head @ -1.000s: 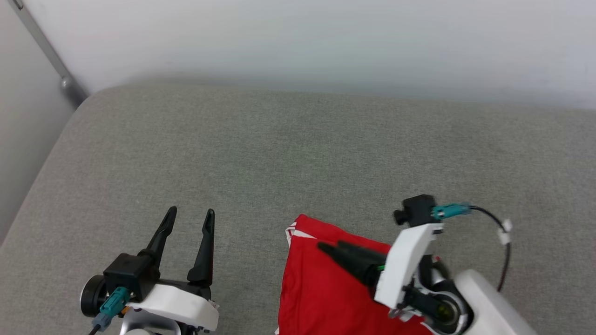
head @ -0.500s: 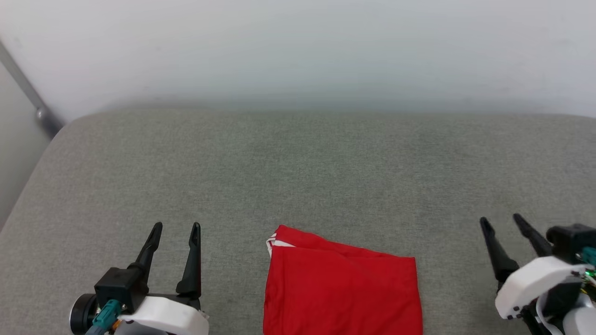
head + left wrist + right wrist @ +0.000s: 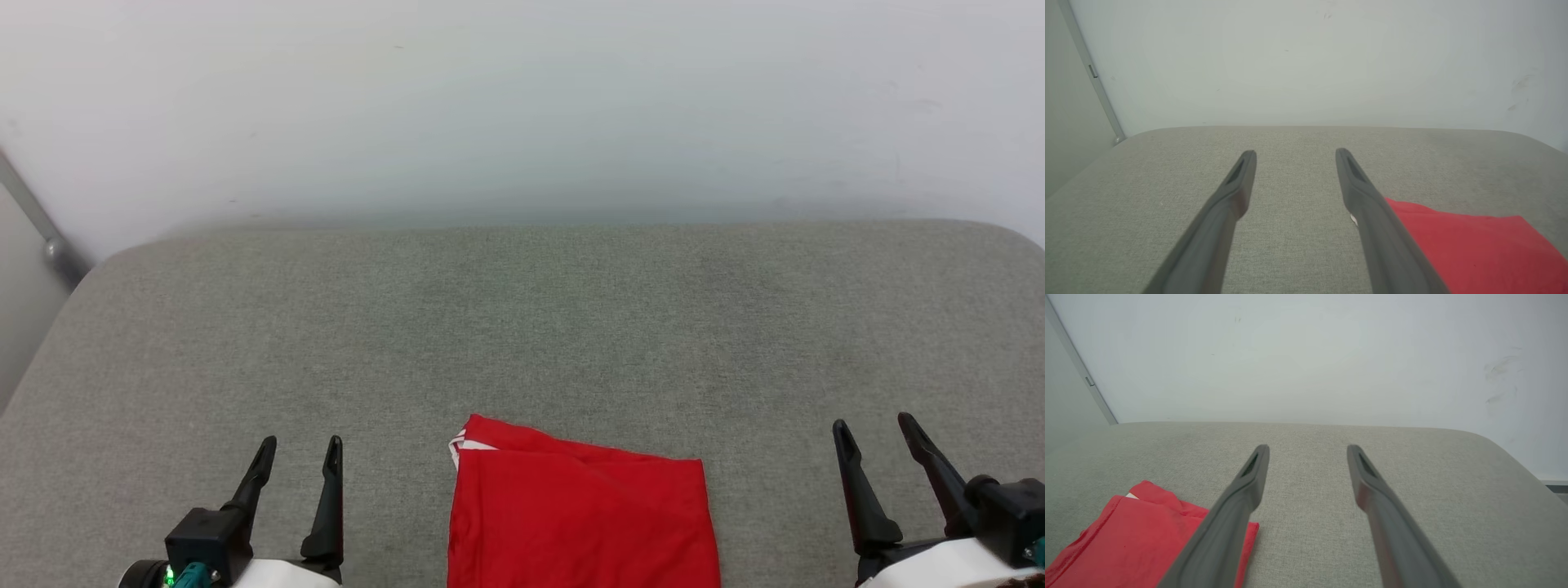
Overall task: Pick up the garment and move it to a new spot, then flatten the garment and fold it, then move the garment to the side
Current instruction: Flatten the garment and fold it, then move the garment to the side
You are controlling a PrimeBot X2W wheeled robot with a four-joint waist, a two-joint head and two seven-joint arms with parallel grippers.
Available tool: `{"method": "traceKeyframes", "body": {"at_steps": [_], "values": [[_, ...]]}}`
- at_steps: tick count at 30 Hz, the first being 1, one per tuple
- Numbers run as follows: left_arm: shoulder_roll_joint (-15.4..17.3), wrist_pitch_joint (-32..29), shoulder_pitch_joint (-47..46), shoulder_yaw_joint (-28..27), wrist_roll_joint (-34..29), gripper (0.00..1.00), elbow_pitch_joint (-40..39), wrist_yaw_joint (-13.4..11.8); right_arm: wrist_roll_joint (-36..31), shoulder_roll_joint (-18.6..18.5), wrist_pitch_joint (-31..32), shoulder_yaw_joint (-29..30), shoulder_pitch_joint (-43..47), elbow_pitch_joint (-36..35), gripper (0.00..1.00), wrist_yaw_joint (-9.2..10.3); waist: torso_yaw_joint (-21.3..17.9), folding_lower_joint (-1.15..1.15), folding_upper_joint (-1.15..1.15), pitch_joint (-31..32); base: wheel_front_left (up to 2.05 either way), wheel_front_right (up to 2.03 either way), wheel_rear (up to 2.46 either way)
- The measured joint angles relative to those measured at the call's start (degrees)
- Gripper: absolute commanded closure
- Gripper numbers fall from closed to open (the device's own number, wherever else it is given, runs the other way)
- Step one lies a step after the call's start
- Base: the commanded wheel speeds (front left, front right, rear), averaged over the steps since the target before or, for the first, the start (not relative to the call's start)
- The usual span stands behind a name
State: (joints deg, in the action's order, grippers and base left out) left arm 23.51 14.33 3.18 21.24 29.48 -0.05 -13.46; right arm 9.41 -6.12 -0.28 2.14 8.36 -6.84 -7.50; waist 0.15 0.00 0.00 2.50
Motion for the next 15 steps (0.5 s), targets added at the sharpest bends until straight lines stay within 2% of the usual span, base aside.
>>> {"method": "traceKeyframes", "body": {"at_steps": [7, 15], "values": [[0.18, -0.04, 0.71, -0.32, 0.52, 0.00, -0.38, -0.67, -0.87, 1.21, 1.63, -0.29, 1.33, -3.80, 0.00, 0.00, -0.49, 0.00, 0.00, -0.25, 0.00, 0.00, 0.00], [0.21, -0.03, 0.71, -0.79, 0.89, 0.00, -0.81, -1.15, -1.09, 1.92, 2.83, -0.10, 1.55, -5.06, 0.00, 0.00, -0.05, 0.00, 0.00, -0.84, 0.00, 0.00, 0.00]]}}
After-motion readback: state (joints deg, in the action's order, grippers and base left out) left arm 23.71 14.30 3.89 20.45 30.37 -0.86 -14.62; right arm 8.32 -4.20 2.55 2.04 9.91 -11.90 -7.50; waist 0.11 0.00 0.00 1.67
